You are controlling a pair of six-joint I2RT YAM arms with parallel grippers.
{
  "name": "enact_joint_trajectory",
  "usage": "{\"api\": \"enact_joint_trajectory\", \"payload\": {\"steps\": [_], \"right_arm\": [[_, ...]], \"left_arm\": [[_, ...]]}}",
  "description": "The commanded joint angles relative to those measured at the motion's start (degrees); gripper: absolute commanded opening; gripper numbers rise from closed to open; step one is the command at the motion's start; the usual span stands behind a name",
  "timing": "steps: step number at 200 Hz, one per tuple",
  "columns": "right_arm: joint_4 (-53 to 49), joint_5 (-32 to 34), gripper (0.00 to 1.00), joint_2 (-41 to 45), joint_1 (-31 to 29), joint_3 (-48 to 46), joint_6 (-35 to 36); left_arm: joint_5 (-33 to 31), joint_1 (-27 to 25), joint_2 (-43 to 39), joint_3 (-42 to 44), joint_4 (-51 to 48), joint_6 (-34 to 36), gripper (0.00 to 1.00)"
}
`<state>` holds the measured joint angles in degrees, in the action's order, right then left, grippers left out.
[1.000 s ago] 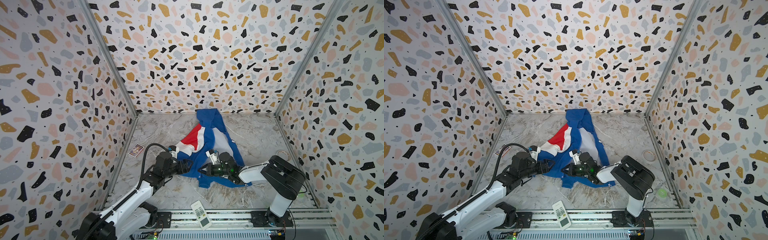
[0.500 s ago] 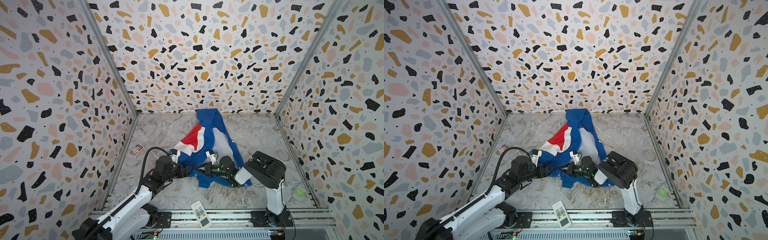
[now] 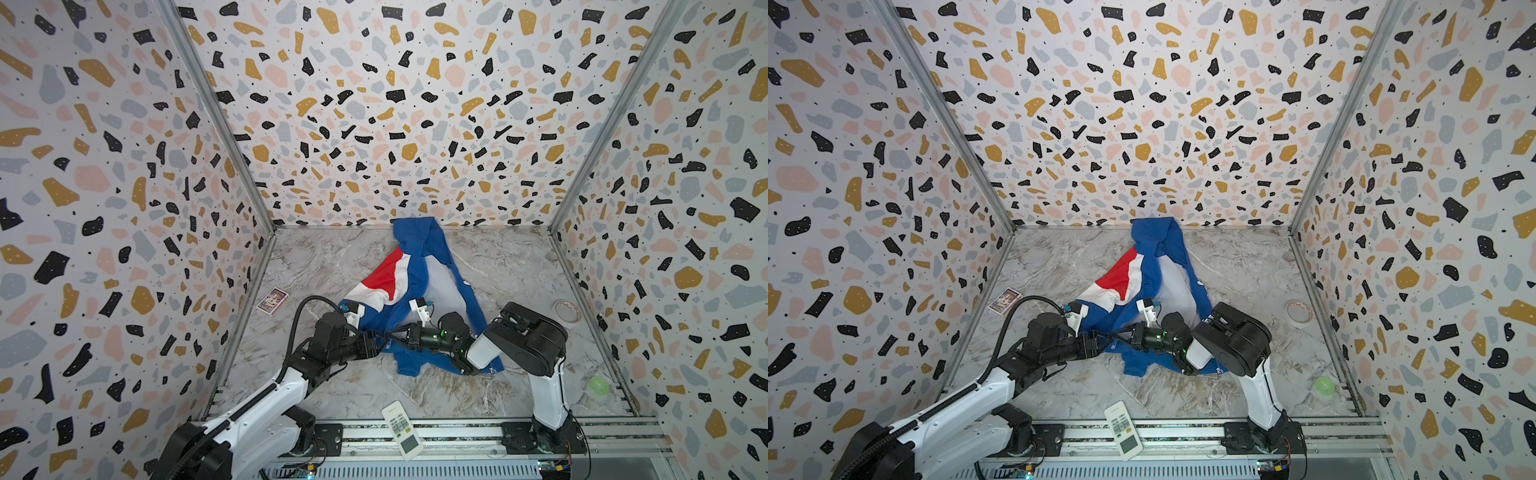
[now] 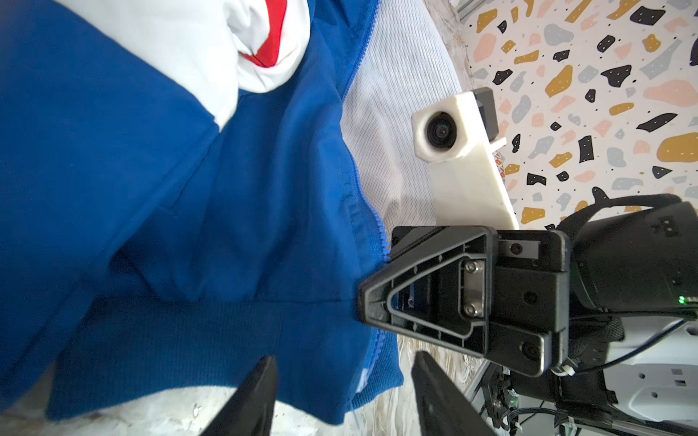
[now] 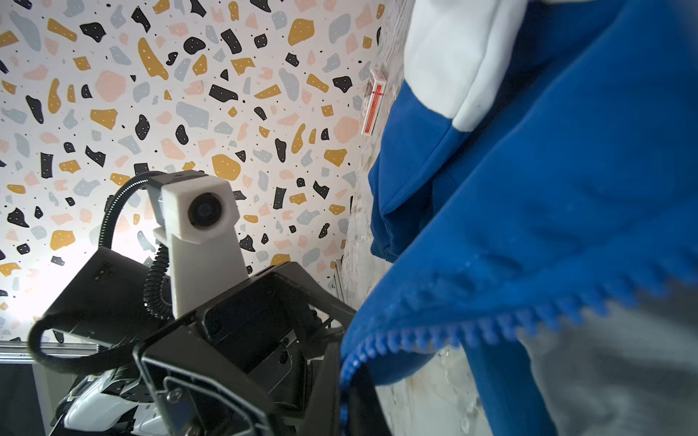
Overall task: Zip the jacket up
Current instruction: 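Hold the zipper pin with the right gripper while the left gripper holds the slider side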
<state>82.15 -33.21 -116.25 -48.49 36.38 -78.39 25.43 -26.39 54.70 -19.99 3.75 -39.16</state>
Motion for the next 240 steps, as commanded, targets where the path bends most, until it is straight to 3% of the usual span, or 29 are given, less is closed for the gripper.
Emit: {"api": "enact_joint_trajectory", "payload": {"steps": [1, 91, 120, 192, 219, 240], "right_arm": [[2.3, -0.5, 0.00, -0.2, -0.3, 1.7, -0.1], [-3.9, -1.4, 0.00, 0.5, -0.5, 3.7, 2.3], [-4.3, -2.1, 0.00, 0.2, -0.5, 4.2, 2.5], [-5.0, -2.8, 0.00, 1.0, -0.5, 4.2, 3.0], [-5.7, -3.1, 0.00, 1.2, -0.6, 4.4, 3.7], [-7.5, -3.6, 0.00, 1.4, -0.6, 4.2, 3.5]], "left_arm": [[1.3, -0.2, 0.3, 1.2, 3.3, -0.7, 0.54], [2.5, -0.4, 2.0, 2.3, 5.0, -0.5, 0.42], [2.2, -0.4, 2.3, 1.8, 5.2, -0.6, 0.31], [3.0, -0.4, 5.0, 1.4, 7.2, -0.7, 0.17], [3.3, -0.4, 5.5, 1.1, 7.7, -0.7, 0.00], [3.3, -0.5, 5.5, 0.9, 7.8, -0.6, 0.00]]}}
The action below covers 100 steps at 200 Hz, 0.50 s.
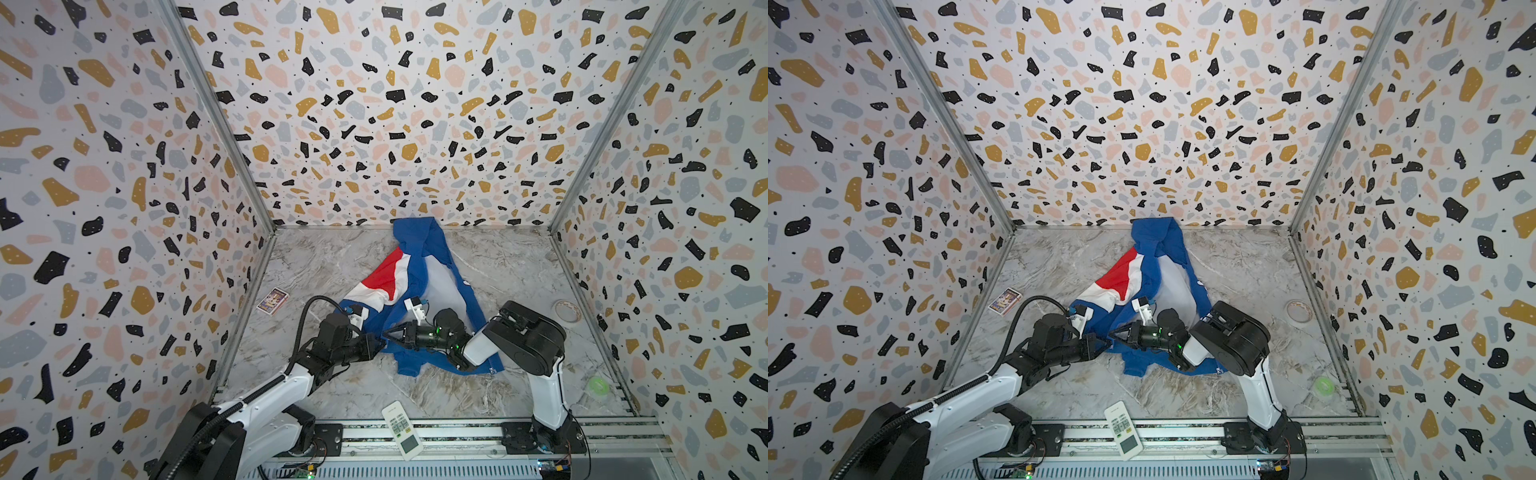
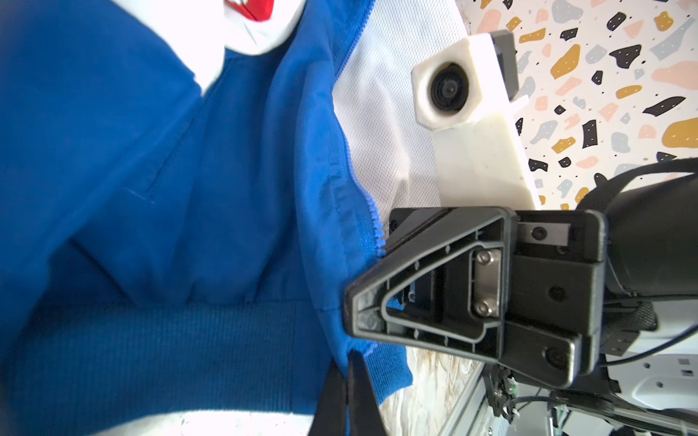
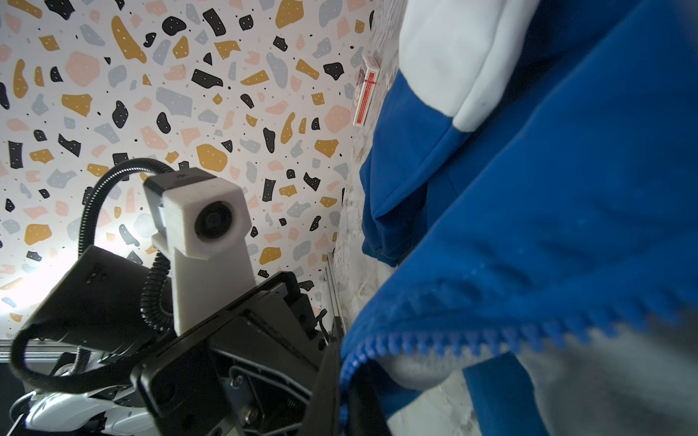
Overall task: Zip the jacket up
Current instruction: 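Hold the zipper pin with the right gripper while the left gripper holds the slider side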
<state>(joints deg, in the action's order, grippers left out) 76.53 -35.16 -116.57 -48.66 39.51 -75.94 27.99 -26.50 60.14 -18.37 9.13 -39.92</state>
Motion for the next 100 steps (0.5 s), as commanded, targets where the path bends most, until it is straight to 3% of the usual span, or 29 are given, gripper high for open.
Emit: {"api": "enact_joint_trajectory", "payload": {"steps": [1, 20, 36, 61, 79, 100], "right_arm": [[-1.9, -1.7, 0.02, 1.8, -0.4, 1.1, 1.0], [-3.8, -2.5, 0.31, 3.5, -0.1, 0.0, 1.9], [-9.9, -2.9, 0.44, 7.1, 0.8, -1.7, 4.5], [-33.4, -0.7, 0.51, 18.4, 2.4, -2.6, 16.3], [-58.7, 7.6, 0.54, 28.5, 2.3, 0.6, 28.6], [-76.6, 15.8, 0.55, 39.3, 3.5, 1.7, 35.1]], "left_arm": [[0.8, -0.4, 0.1, -0.7, 2.5, 0.2, 0.00], [0.8, -0.4, -0.2, -0.8, 2.3, 0.5, 0.00], [0.8, -0.4, -0.4, -0.9, 2.3, 0.7, 0.00], [0.3, -0.4, -0.8, -0.6, 2.6, 0.6, 0.00], [0.1, -0.4, -1.1, -0.4, 3.8, 0.2, 0.00], [0.0, -0.4, -1.4, -0.1, 4.9, -0.3, 0.00]]}}
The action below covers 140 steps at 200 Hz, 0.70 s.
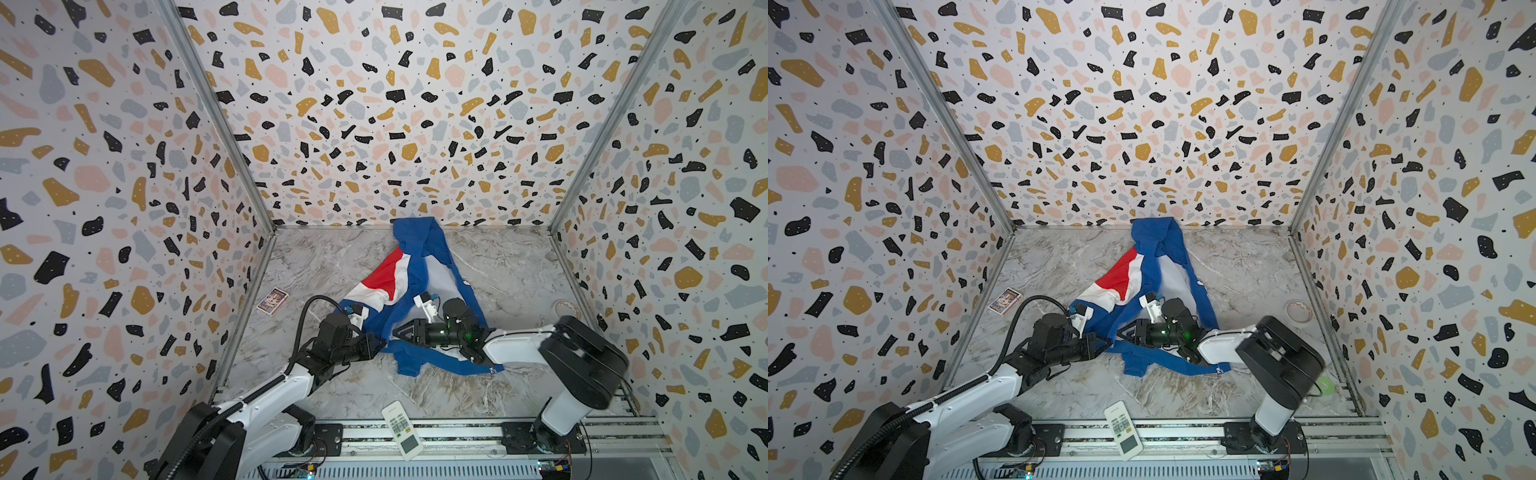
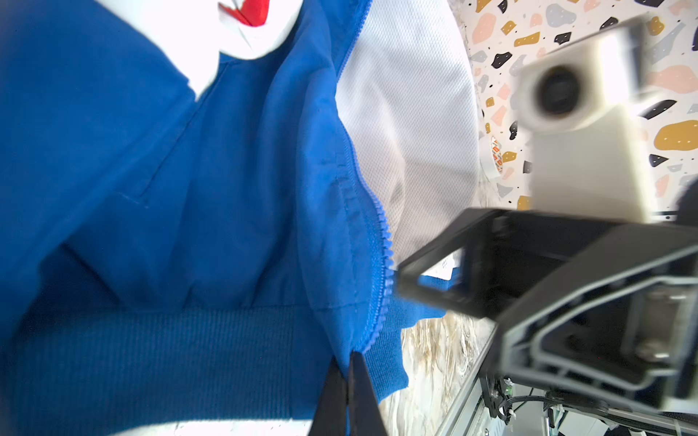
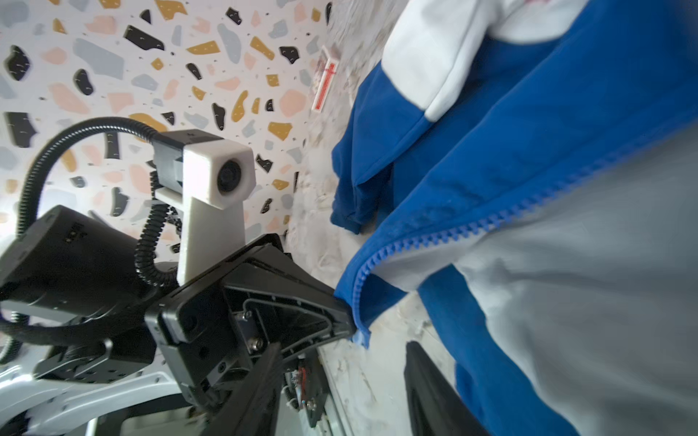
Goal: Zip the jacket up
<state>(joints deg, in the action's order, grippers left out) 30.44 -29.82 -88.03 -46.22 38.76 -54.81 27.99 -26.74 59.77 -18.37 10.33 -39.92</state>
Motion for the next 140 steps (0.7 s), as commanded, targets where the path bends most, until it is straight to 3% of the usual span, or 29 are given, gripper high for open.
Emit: {"api": "enact_joint_trajectory", "payload": {"steps": [1, 28, 49, 87, 140], "right_arm": [[-31.2, 10.9, 0.55, 11.2, 1.3, 2.5, 14.1], [-47.0, 17.7, 0.54, 24.4, 6.9, 1.2, 16.5], [-54.9, 19.0, 0.53, 32.4, 13.8, -1.1, 18.0], [-58.3, 9.4, 0.52, 39.2, 30.5, -9.2, 21.3], [-56.3, 10.1, 0.51, 35.9, 32.3, -13.6, 18.1]], "left_arm": [[0.0, -0.2, -1.1, -0.1, 3.7, -0.3, 0.00], [-0.1, -0.2, -1.5, 0.3, 5.0, -0.7, 0.00], [0.0, -0.2, -1.9, 0.9, 6.5, -1.3, 0.00], [0.4, -0.2, -2.2, 1.1, 7.1, -1.7, 0.00], [0.8, -0.2, -3.3, 0.9, 5.8, -1.3, 0.00]]}}
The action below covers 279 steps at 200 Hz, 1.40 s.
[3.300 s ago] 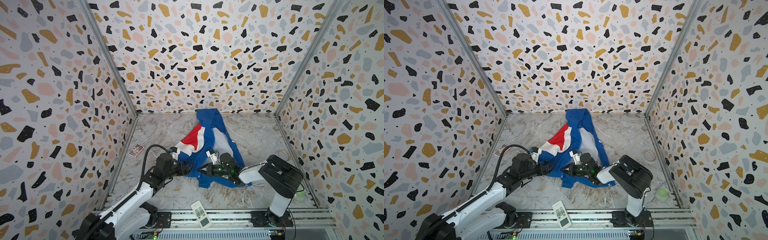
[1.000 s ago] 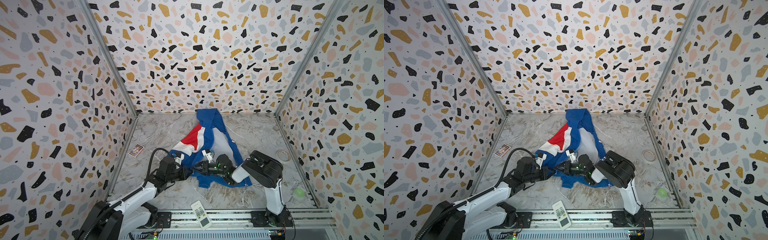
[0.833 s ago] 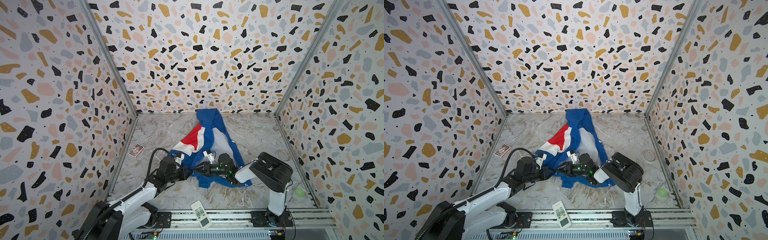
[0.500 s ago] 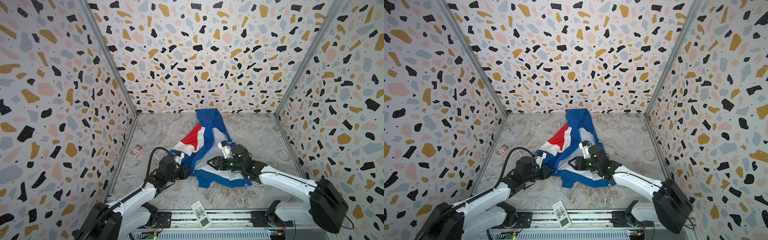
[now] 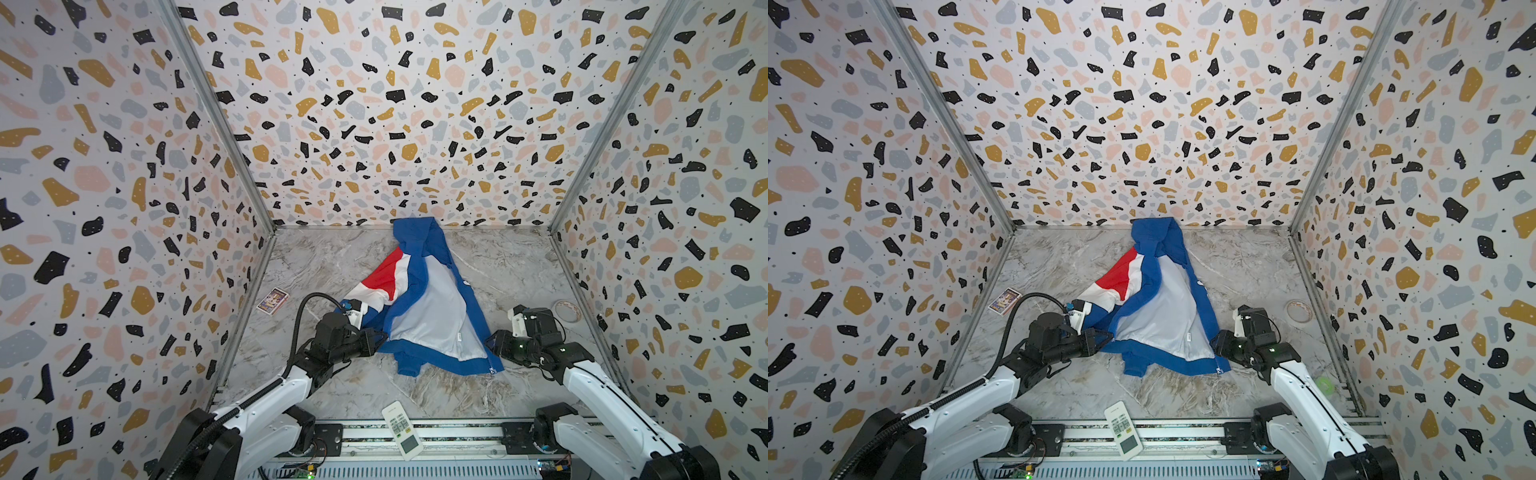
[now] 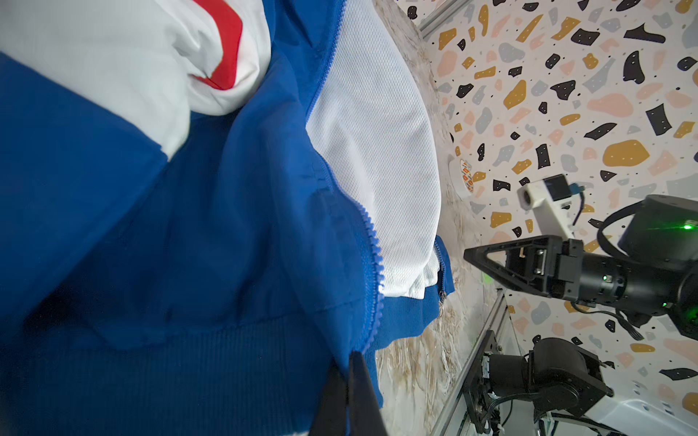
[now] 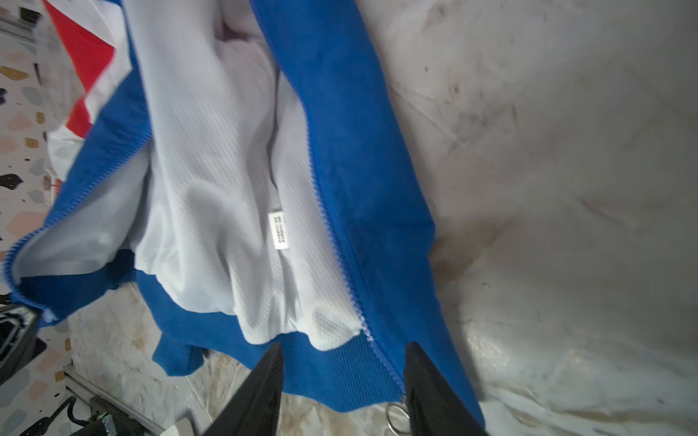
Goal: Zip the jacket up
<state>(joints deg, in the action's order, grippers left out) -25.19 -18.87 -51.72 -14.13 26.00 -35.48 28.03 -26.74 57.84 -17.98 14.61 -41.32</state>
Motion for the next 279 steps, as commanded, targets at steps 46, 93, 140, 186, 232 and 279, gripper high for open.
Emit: {"api": "enact_joint_trajectory", "payload": {"steps": [46, 93, 140, 186, 232, 279], "right_arm": [[-3.6, 5.6, 0.49, 4.4, 0.2, -3.1, -5.5], [-3.8, 8.5, 0.48, 3.7, 0.0, -4.6, -6.4], [-1.4, 8.4, 0.45, 1.0, -0.5, -5.2, -6.0], [1.3, 8.6, 0.40, -1.3, -2.4, -5.7, -6.2], [4.4, 6.9, 0.22, -2.4, -5.2, -6.2, -5.0], [14.2, -1.0, 0.00, -0.1, -10.9, -6.3, -6.0]], "left_arm": [[0.7, -0.2, -1.4, 0.8, 1.6, 0.0, 0.00], [1.0, -0.2, -0.2, 0.4, 2.3, 0.1, 0.00], [0.9, -0.2, -0.7, 0.8, 2.3, 0.0, 0.00], [0.7, -0.2, -0.6, 0.8, 2.3, 0.0, 0.00], [0.5, -0.2, -0.5, 1.4, 2.6, 0.1, 0.00], [0.7, -0.4, 0.0, 2.1, 6.0, -1.1, 0.00]]}}
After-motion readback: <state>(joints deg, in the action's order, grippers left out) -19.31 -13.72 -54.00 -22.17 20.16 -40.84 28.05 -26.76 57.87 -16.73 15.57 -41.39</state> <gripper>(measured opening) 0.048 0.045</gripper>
